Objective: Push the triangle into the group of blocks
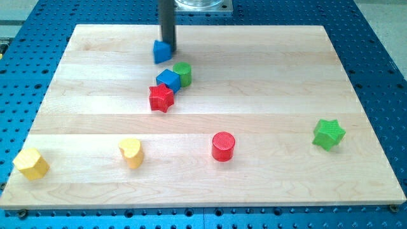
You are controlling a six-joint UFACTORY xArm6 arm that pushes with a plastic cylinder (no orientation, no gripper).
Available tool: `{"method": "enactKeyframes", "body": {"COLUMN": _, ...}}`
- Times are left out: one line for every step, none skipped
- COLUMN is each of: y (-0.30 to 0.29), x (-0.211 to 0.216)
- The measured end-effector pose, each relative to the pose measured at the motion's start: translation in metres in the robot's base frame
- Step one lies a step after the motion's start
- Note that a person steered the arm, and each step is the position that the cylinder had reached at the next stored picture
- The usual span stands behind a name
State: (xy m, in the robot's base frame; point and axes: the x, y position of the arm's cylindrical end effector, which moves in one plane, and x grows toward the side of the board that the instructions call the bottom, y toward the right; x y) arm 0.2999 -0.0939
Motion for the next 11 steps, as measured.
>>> {"method": "enactKeyframes", "body": {"y": -0.003, "x": 0.013}}
{"method": "enactKeyframes", "body": {"y": -0.004, "x": -0.015}}
{"method": "enactKeyframes", "body": {"y": -0.031, "x": -0.013}}
{"method": "enactKeyframes", "body": {"y": -0.054, "x": -0.003}}
{"method": "enactKeyframes", "body": {"y": -0.060, "x": 0.004}}
{"method": "enactKeyframes", "body": {"y": -0.058, "x": 0.004}}
{"method": "enactKeyframes", "body": {"y": -0.058, "x": 0.005}}
{"method": "enactKeyframes", "body": {"y": -0.050, "x": 0.011}}
{"method": "enactKeyframes", "body": {"y": -0.025, "x": 0.028}}
{"method": "enactKeyframes", "body": {"y": 0.000, "x": 0.036}}
{"method": "enactKeyframes", "body": {"y": 0.002, "x": 0.033}}
